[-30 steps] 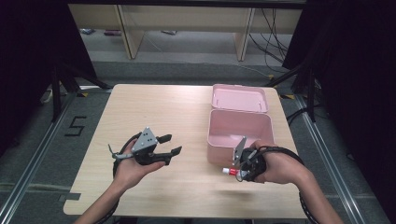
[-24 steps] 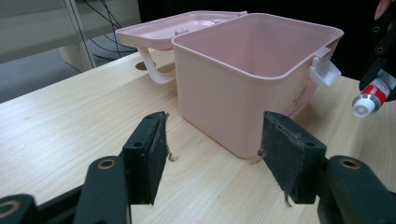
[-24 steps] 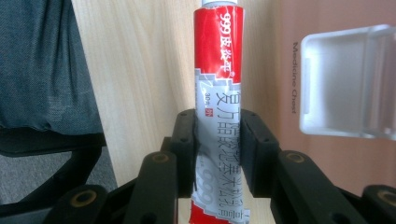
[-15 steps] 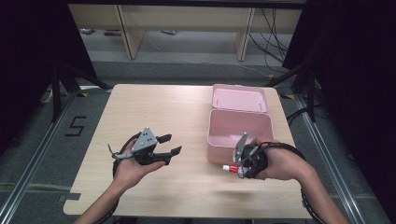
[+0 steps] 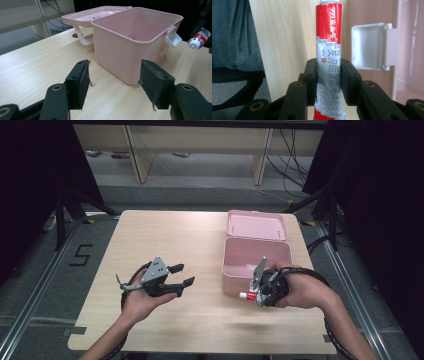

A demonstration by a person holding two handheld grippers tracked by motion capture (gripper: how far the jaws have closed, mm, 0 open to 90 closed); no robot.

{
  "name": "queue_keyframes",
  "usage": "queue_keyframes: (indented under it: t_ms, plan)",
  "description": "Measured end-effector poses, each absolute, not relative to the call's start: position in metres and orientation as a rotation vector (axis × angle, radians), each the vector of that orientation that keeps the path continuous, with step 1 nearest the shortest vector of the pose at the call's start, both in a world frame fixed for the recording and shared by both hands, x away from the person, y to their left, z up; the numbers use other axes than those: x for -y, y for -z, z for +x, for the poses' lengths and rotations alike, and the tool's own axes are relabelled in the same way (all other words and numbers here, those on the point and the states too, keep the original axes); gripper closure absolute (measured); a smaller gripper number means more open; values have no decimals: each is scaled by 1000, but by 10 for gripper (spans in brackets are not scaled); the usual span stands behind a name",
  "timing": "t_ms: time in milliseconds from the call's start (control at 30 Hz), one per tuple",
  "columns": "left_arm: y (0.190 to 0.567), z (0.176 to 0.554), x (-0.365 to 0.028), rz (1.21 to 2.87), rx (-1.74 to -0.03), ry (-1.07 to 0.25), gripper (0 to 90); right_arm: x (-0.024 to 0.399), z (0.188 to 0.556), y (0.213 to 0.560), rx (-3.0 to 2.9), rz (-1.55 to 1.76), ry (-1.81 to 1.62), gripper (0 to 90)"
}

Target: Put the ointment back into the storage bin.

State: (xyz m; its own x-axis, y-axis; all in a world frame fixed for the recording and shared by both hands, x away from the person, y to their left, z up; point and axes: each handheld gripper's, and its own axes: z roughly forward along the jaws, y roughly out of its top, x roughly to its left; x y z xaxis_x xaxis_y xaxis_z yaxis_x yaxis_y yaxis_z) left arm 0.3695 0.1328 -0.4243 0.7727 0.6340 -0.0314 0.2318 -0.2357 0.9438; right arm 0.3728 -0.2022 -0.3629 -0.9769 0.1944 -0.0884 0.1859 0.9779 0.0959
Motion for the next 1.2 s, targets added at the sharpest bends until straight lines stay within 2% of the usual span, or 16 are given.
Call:
queue_keyframes:
  t_ms: [167, 267, 467, 900, 1033, 1200]
  plan:
    - [423, 369, -133, 1820, -677, -439, 404, 203, 378, 361, -3019, 190, -156, 704]
    - [423, 369, -133, 1821, -675, -438, 403, 202, 375, 356, -3021, 285, -129, 705]
    - [422, 369, -133, 1821, -675, -438, 403, 204, 379, 352, -3017, 219, -135, 705]
    - [421, 369, -133, 1825, -670, -437, 403, 207, 381, 345, -3011, 298, -124, 705]
    - [421, 370, -133, 1826, -671, -437, 402, 208, 387, 343, -3004, 215, -138, 705]
    - [422, 370, -134, 1826, -673, -438, 402, 209, 387, 340, -3003, 296, -122, 705]
